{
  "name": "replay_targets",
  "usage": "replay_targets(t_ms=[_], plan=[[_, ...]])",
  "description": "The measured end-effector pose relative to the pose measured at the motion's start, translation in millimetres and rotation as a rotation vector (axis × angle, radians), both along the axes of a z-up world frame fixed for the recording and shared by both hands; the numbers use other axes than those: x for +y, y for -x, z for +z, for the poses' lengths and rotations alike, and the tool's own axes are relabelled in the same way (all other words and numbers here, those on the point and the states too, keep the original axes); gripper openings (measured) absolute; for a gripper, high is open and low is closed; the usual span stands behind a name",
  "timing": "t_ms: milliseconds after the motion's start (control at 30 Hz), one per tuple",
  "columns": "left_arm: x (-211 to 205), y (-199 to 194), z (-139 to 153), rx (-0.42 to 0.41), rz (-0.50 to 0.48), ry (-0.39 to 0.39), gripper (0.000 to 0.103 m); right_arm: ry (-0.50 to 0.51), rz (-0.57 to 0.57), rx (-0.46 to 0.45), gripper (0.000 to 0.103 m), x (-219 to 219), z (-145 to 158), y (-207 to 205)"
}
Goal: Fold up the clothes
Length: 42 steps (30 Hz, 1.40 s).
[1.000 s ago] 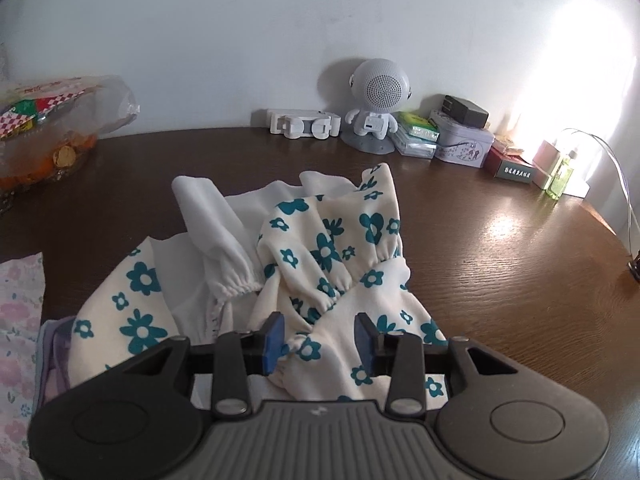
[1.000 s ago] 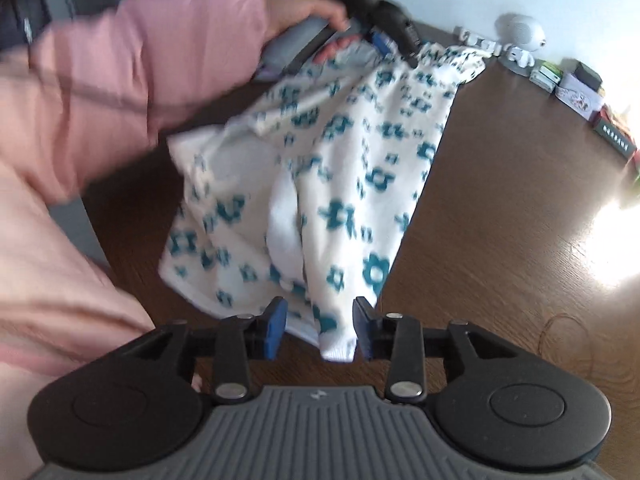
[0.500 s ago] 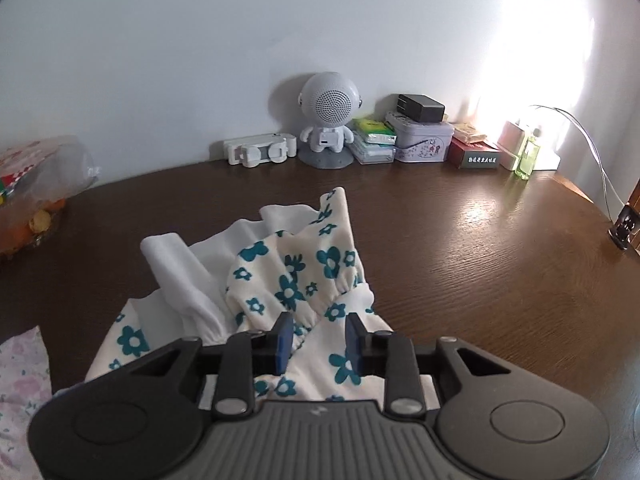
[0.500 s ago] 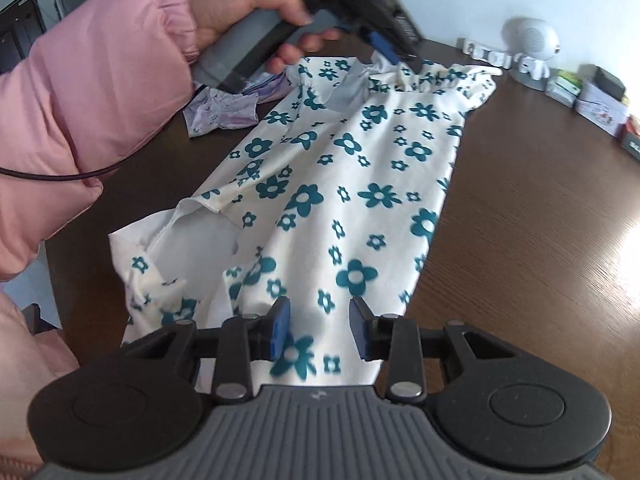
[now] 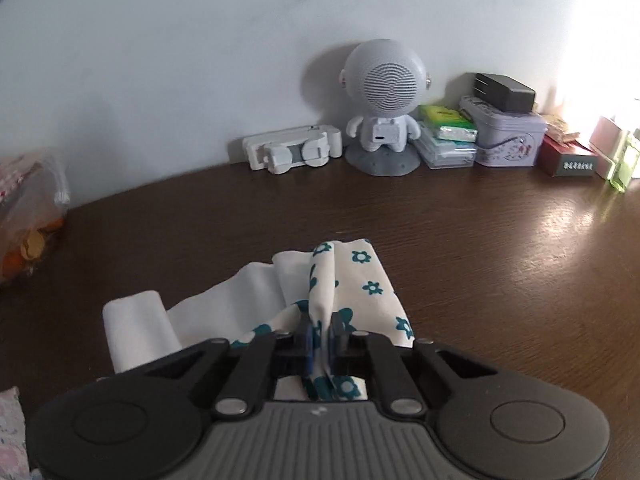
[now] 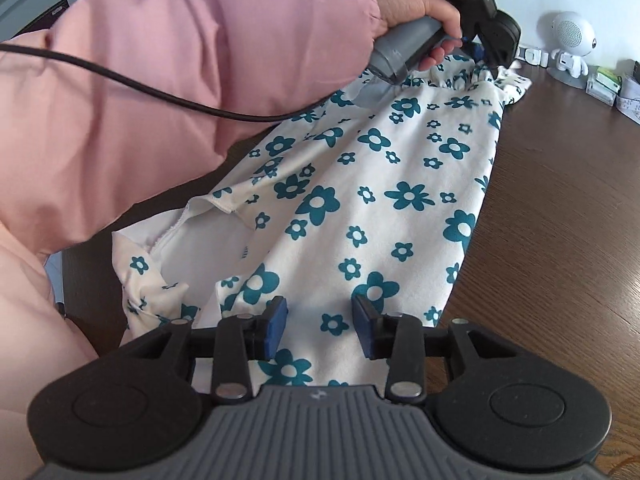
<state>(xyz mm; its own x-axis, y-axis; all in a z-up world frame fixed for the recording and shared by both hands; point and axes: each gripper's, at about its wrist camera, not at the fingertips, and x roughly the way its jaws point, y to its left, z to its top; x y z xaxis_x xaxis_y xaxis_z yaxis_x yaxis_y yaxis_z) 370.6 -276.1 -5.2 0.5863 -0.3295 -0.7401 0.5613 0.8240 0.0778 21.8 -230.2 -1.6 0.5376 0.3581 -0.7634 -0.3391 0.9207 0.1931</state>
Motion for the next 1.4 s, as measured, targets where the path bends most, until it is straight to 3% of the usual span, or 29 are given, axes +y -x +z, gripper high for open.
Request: replay_targets(t_ms=[200, 400, 533, 800, 933, 1000, 1067, 1167, 1233, 1333, 1400], plan=[[34, -12, 1, 0.079, 0.088, 0.147, 0.005, 0.001, 0.008, -0.027, 0.039, 0, -1, 4], [52, -8, 4, 0.059, 0.167, 0.150, 0.003, 0.003, 0.014, -0.041, 0.041, -2, -1, 6], [59, 0, 8, -0.010, 0.222, 0.114, 0.004, 0.002, 0.019, -0.045, 0.042, -4, 0, 6], [47, -2, -13, -0.040, 0.120, 0.108, 0.006, 0.006, 0.029, -0.052, 0.044, -5, 3, 7], [55, -1, -3, -0.010, 0.085, 0.193, 0.034, 0.000, 0.031, -0.053, 0.045, -5, 3, 6], [65, 3, 11, -0.008, 0.073, 0.259, 0.045, -0.004, 0.032, -0.054, 0.046, -5, 3, 6], [71, 9, 22, -0.013, 0.047, 0.264, 0.050, -0.006, 0.033, -0.055, 0.046, -5, 2, 7], [74, 19, 31, -0.019, -0.026, 0.200, 0.045, -0.007, 0.035, -0.057, 0.047, -5, 2, 7], [69, 27, 27, -0.014, -0.099, 0.121, 0.008, -0.006, 0.038, -0.059, 0.048, -4, 2, 8], [61, 35, 15, -0.022, -0.123, 0.031, 0.006, -0.002, 0.042, -0.062, 0.050, -2, 2, 8], [60, 34, 8, -0.004, -0.106, 0.024, 0.008, 0.000, 0.042, -0.064, 0.050, -2, 1, 9]])
